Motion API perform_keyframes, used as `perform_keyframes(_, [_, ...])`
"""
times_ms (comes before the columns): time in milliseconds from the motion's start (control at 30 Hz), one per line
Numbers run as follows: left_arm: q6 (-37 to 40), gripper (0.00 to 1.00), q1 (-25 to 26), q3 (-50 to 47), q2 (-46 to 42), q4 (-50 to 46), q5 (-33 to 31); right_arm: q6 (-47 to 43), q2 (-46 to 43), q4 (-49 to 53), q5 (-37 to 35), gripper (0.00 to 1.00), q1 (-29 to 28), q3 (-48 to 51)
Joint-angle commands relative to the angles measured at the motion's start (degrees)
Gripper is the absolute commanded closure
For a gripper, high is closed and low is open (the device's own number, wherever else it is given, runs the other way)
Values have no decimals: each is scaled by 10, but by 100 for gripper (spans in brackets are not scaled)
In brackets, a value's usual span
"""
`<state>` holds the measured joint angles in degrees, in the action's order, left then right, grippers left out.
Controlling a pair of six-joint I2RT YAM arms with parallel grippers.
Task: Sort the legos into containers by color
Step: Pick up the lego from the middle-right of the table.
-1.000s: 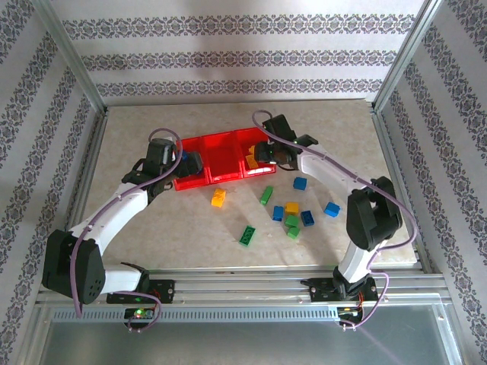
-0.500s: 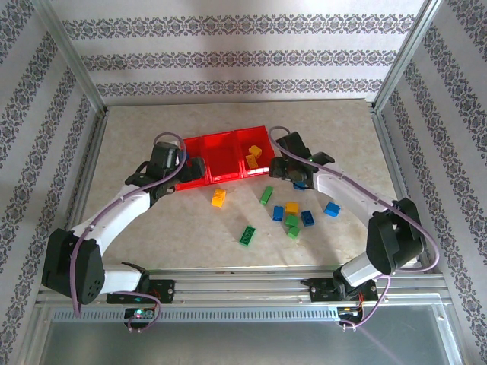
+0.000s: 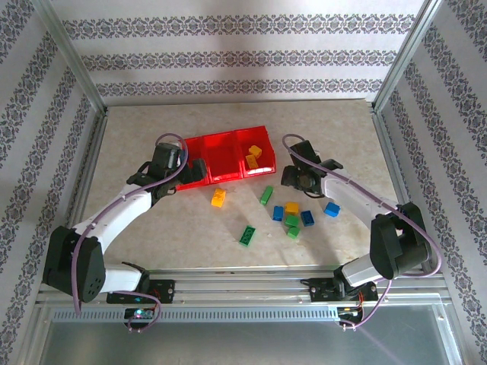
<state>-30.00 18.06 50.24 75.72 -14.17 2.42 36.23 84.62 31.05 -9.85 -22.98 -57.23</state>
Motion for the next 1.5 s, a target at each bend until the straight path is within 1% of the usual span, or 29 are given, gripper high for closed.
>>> perform_keyframes(0, [3,0,10,-5,6,-11,1,6,1,8,-7,23,13,9])
perform_keyframes(133, [2,0,9,-2,10,-11,3,-6,21,7,-1,15,32,2])
perform_keyframes(200, [2,0,10,-1,10,-10,2,-14,32,6,1,15,38,-6])
perform_keyframes(500, [1,0,10,1,9,-14,1,-33,107,1,20,15,54,-49])
perform_keyframes(800, [2,0,10,-1,10,-15,0,-47,176,-5,30,20,62,-87])
perform_keyframes(1033, [5,0,10,-3,3,-17,-7,-51,221,-14,49,28,72,-100])
perform_keyframes(1200, [6,0,10,-7,-4,-22,-15,-49,228,-18,54,37,72,-98])
perform_keyframes(1467, [5,0,10,-13,-22,-25,-33,-50,201,-22,58,60,67,-83])
